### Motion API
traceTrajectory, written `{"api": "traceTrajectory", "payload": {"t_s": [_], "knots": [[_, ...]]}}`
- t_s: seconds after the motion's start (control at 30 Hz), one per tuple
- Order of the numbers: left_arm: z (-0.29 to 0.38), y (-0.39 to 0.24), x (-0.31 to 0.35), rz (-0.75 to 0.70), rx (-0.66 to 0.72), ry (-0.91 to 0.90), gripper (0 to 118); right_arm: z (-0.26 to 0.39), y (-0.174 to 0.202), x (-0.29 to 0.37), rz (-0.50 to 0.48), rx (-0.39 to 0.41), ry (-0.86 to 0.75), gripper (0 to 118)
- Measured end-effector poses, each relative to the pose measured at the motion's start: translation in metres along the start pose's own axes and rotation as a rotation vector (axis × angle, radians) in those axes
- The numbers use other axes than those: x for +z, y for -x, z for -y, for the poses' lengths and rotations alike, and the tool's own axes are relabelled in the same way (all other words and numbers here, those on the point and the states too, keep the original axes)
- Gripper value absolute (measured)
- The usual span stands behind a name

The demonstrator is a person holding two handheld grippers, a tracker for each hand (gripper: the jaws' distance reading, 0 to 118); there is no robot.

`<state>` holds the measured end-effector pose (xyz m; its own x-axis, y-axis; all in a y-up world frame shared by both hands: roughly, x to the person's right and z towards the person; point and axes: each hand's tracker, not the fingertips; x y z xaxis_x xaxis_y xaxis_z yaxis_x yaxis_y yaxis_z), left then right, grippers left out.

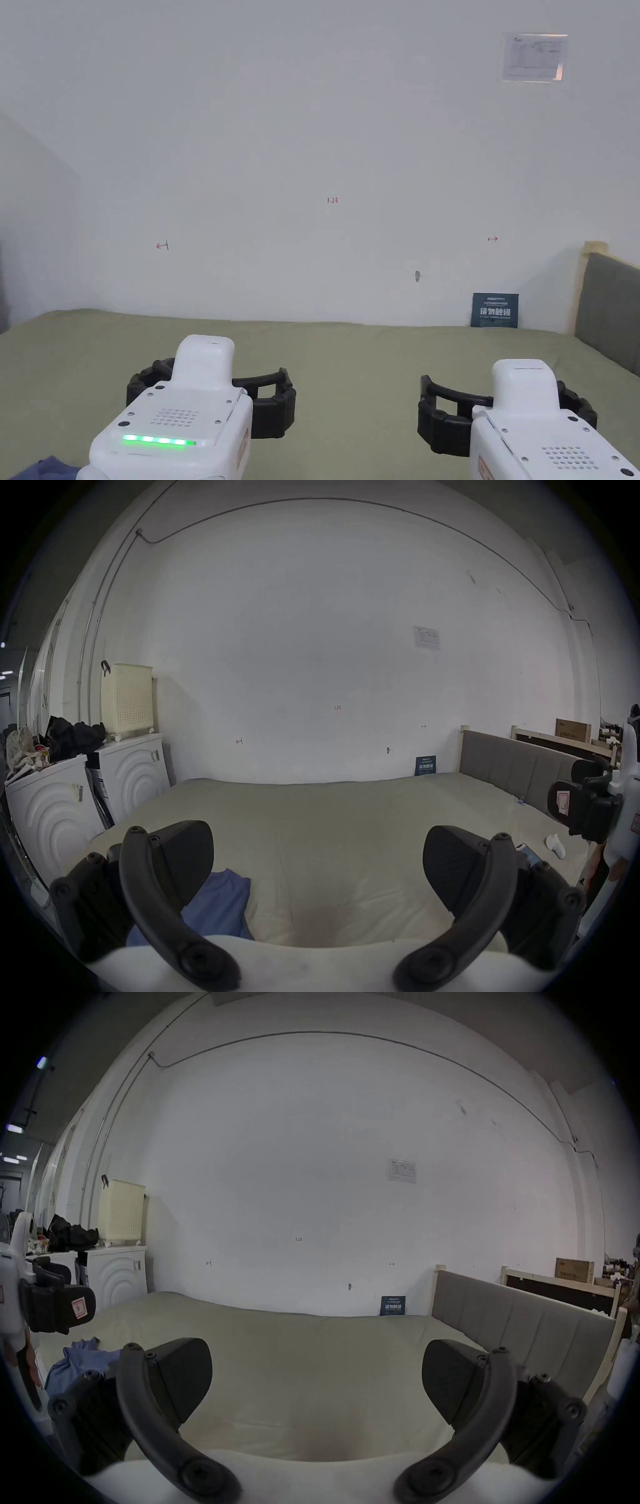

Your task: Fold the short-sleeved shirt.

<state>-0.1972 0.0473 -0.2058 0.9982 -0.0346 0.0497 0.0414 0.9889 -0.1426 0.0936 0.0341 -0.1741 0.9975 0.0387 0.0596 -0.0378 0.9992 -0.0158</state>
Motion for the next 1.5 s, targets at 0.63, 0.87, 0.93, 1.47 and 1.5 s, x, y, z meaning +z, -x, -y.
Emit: {"api": "traceTrajectory", "payload": {"t_s": [0.63, 0.87, 0.93, 1.47, 1.5], "knots": [[0.001, 0.005, 0.0, 0.007, 0.024, 0.032, 64, 0.0, 0.0, -0.001, 0.002, 0.016, 0.051, 63], [0.008, 0.004, -0.004, 0.005, 0.037, 0.043, 0, 0.021, -0.002, -0.006, 0.034, -0.01, 0.064, 0], [0.009, 0.004, -0.005, 0.006, 0.036, 0.044, 0, 0.014, -0.004, -0.003, 0.042, 0.011, 0.061, 0], [0.014, 0.163, 0.046, -0.377, 0.053, 0.086, 0, 0.018, 0.127, -0.053, -0.257, 0.029, 0.088, 0], [0.015, 0.179, 0.055, -0.417, 0.056, 0.093, 0, 0.019, 0.146, -0.055, -0.296, 0.016, 0.081, 0]]}}
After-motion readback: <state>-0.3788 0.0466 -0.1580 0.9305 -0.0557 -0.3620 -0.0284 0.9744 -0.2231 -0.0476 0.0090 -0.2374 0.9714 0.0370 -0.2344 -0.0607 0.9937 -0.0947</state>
